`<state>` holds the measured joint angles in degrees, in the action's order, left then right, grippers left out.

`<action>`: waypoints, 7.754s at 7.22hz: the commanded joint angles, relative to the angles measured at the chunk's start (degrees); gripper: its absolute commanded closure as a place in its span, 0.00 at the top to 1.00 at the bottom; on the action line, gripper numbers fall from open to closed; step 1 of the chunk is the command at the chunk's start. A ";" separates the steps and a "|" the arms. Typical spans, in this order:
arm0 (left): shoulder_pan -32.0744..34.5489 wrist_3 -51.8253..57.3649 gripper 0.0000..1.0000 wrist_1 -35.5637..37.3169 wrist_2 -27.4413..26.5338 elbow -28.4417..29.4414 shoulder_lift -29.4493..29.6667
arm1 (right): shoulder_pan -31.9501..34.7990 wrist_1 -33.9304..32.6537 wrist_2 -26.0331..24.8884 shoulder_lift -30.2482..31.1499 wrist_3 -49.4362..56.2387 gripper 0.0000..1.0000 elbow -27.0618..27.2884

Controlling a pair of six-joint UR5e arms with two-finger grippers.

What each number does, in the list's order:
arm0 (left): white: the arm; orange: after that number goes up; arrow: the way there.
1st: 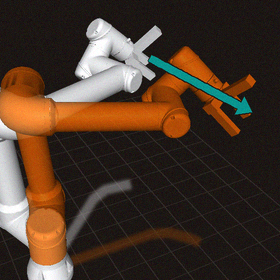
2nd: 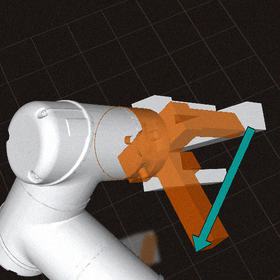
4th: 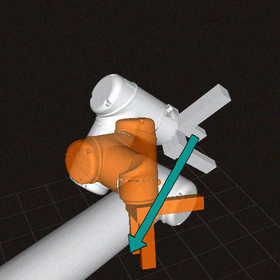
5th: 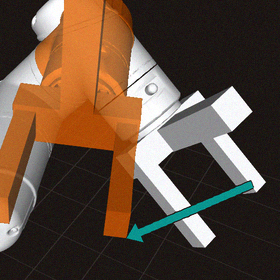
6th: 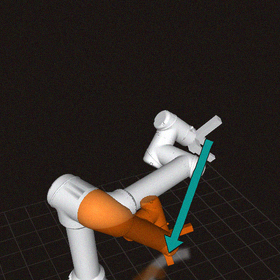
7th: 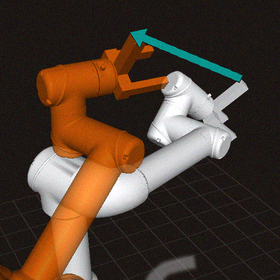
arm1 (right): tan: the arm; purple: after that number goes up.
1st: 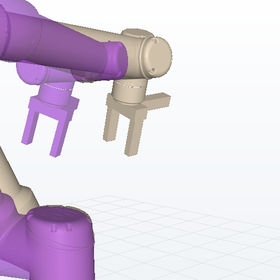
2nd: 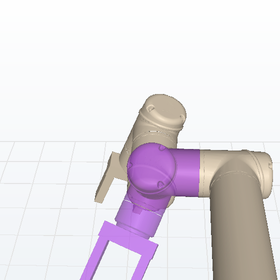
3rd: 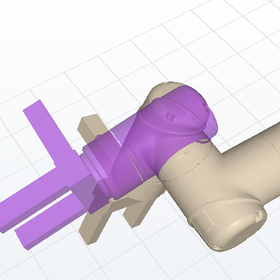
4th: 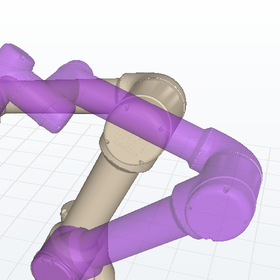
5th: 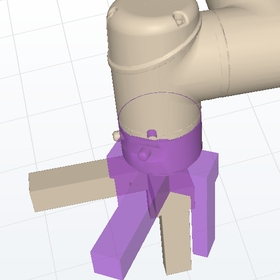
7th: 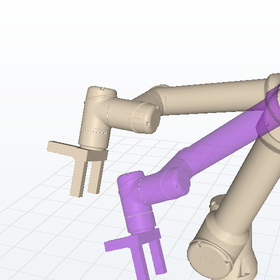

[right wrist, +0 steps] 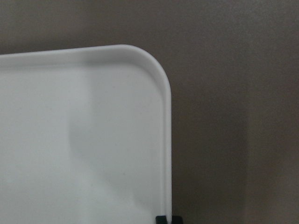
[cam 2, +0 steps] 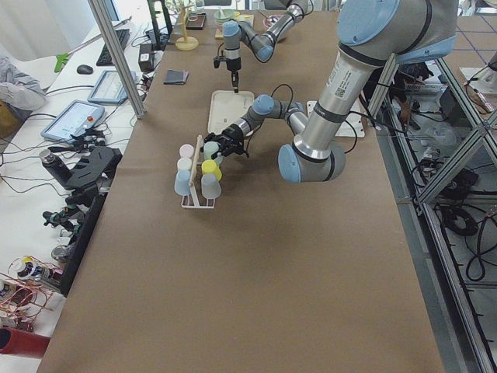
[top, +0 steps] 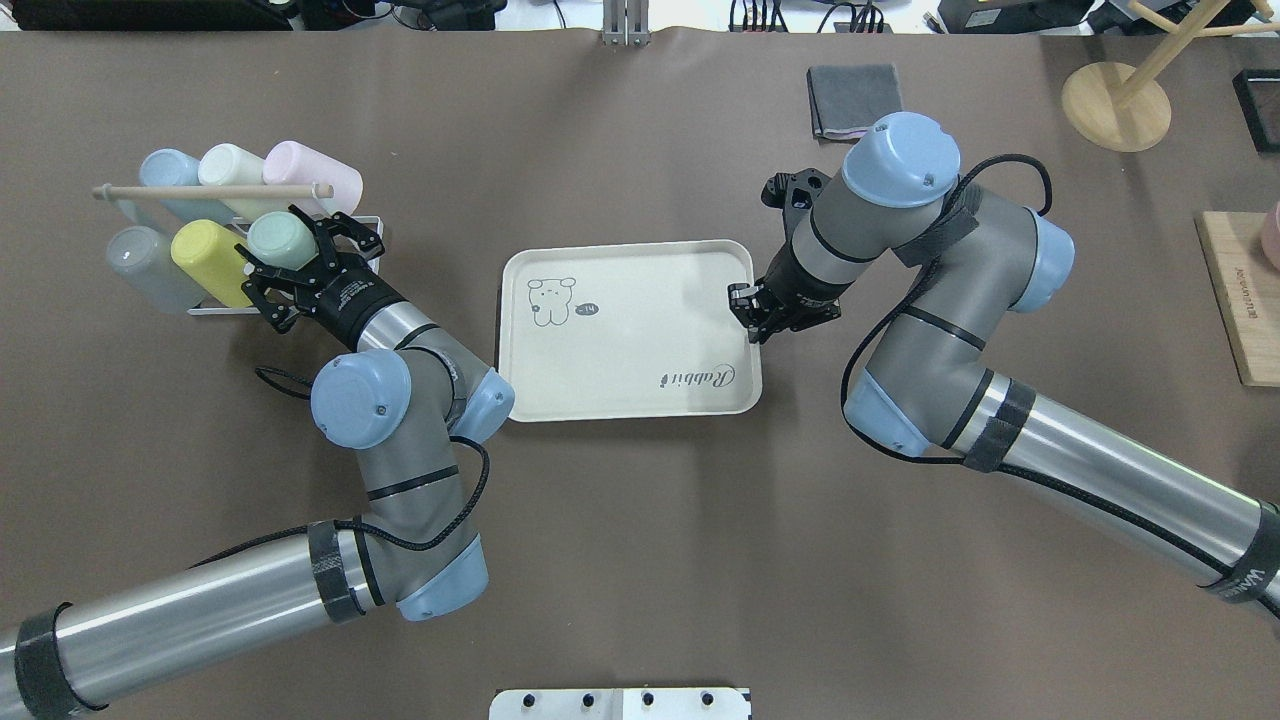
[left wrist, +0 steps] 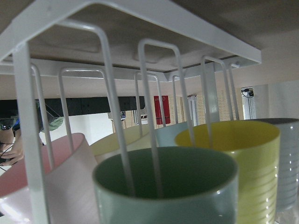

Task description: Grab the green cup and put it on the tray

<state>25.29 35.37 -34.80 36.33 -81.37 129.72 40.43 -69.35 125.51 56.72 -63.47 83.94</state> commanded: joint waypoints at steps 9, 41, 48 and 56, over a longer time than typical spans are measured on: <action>-0.15 -22.13 0.02 15.29 16.96 -24.71 1.49 | -1.49 0.53 -3.67 -0.21 0.10 1.00 0.26; -8.85 -103.31 0.05 -97.21 -0.21 20.37 9.15 | 48.78 -20.65 8.70 33.01 49.41 1.00 9.76; -10.96 -103.22 0.76 -99.06 2.08 19.76 8.62 | 48.78 -20.56 8.88 33.54 49.67 1.00 9.84; -14.04 -81.96 0.99 -115.76 4.17 8.00 -0.24 | 48.69 -20.56 9.23 33.54 49.85 1.00 9.84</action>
<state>11.65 -48.61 -149.42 38.96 -70.95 131.28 89.11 -89.91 134.71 90.26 -13.63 93.78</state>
